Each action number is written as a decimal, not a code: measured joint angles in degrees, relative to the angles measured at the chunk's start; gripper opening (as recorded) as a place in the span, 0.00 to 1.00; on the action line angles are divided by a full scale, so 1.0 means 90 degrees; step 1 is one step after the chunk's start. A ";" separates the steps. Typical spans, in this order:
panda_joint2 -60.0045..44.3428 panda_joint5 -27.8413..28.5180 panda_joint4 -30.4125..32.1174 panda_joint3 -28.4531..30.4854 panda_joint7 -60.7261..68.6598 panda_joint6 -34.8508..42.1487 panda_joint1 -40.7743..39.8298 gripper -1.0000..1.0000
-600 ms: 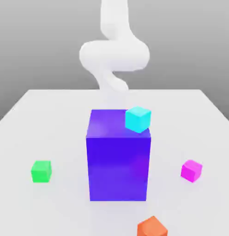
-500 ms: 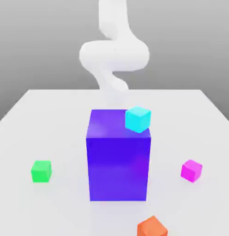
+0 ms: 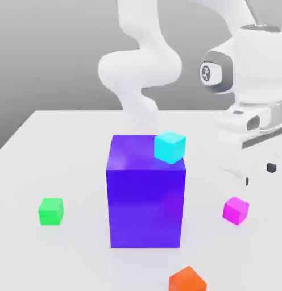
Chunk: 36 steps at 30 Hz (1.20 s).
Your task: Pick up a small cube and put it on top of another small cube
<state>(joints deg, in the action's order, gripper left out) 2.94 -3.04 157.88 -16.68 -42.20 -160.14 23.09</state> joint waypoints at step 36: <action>0.0472 0.1280 -0.0257 0.1970 0.1926 -0.0158 -0.1164 0.00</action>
<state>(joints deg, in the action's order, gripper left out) 7.19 8.48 155.57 1.04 -24.87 -161.56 12.62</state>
